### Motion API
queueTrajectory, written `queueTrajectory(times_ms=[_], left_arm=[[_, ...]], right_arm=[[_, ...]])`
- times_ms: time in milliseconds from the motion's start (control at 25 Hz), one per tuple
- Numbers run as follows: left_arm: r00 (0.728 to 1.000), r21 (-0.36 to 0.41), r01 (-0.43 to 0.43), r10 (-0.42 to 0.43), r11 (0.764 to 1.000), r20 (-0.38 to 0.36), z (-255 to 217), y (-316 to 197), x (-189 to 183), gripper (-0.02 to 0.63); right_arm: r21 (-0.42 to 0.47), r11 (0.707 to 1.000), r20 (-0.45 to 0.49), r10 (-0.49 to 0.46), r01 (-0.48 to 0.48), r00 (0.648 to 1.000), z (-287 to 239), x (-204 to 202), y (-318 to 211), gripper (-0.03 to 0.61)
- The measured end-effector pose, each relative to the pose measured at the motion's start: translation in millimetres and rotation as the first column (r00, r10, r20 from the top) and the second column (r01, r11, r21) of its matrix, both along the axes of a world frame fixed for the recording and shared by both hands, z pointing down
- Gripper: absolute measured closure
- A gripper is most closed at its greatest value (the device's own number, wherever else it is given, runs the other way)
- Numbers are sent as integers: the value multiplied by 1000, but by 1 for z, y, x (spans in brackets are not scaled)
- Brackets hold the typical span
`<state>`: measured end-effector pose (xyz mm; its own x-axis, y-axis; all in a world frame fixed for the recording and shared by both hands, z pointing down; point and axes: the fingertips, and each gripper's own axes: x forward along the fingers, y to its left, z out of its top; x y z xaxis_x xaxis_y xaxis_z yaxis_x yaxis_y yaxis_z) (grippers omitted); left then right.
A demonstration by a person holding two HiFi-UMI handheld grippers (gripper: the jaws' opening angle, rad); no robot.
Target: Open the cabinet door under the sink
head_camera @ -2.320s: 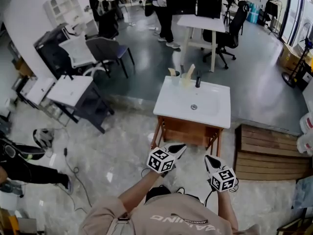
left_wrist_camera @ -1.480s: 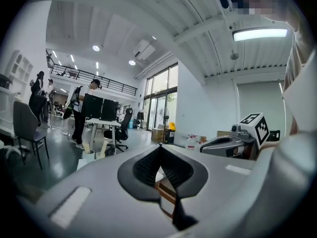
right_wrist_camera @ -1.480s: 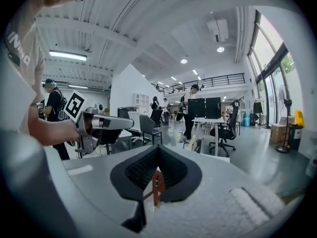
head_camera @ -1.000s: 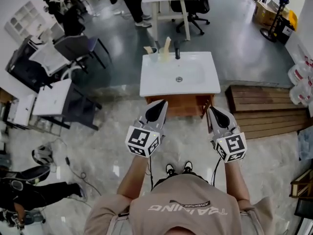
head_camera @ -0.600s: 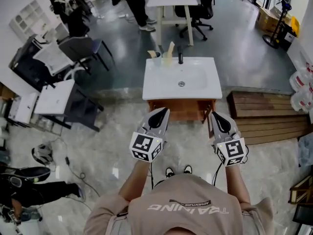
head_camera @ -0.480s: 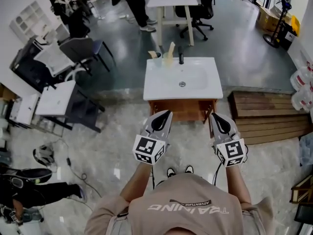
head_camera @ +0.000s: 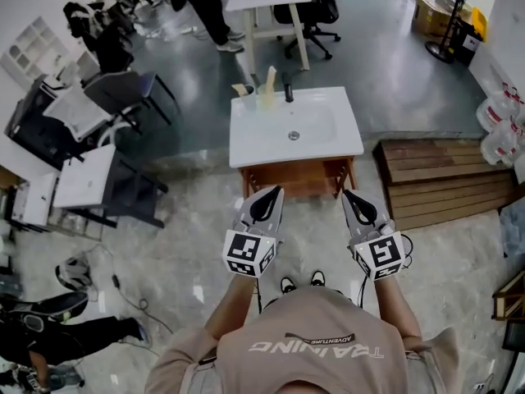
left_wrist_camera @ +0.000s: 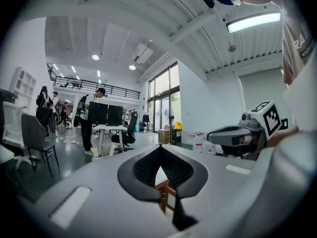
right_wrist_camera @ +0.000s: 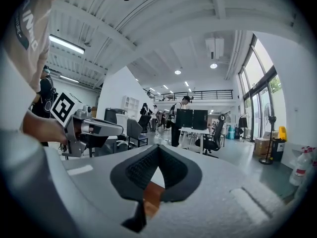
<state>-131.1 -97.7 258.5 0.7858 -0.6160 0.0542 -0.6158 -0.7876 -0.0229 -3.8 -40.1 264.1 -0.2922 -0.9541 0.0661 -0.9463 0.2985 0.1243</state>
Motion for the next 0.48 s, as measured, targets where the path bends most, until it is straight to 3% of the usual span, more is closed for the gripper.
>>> queueTrajectory(times_ms=[480], left_arm=[[999, 9, 9, -10, 1000, 34, 5, 10, -6, 597]], right_arm=[[-19, 1000, 31, 9, -8, 999, 9, -2, 3, 577]])
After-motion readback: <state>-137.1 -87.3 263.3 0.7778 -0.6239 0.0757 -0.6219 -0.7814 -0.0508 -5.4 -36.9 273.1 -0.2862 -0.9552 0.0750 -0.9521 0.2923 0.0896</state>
